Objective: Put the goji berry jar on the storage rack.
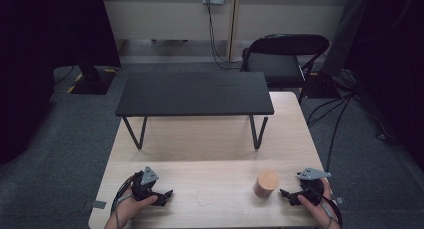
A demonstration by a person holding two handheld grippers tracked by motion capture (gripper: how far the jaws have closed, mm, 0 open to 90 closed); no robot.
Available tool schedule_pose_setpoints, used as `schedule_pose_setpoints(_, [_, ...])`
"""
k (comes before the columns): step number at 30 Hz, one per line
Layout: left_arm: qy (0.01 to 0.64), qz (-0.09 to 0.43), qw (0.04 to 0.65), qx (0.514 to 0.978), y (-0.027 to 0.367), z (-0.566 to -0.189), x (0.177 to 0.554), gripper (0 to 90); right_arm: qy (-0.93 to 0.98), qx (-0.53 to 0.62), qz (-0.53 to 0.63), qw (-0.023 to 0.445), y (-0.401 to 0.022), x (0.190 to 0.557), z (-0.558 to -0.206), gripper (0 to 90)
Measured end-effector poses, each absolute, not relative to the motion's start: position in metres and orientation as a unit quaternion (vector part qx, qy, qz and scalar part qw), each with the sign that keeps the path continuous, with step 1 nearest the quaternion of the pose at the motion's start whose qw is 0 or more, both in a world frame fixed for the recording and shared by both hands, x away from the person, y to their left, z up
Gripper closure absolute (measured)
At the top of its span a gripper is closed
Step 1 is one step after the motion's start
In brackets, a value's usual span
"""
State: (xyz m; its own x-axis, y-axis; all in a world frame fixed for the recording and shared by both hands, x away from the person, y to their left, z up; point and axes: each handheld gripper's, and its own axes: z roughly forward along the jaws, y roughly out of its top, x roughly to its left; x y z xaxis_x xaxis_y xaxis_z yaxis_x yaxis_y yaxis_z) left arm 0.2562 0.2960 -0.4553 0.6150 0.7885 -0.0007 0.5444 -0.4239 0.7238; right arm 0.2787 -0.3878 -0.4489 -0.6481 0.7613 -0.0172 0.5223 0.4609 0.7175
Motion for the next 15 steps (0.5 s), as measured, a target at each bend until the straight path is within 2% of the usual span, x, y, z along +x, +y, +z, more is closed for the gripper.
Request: schedule_pose_setpoints(15, [0.404,0.172,0.354,0.826,0.2960,-0.4554,0.2562,0.0,0.841,0.375,0.353,0.167,-0.3899,0.2784,-0.4489,0.0])
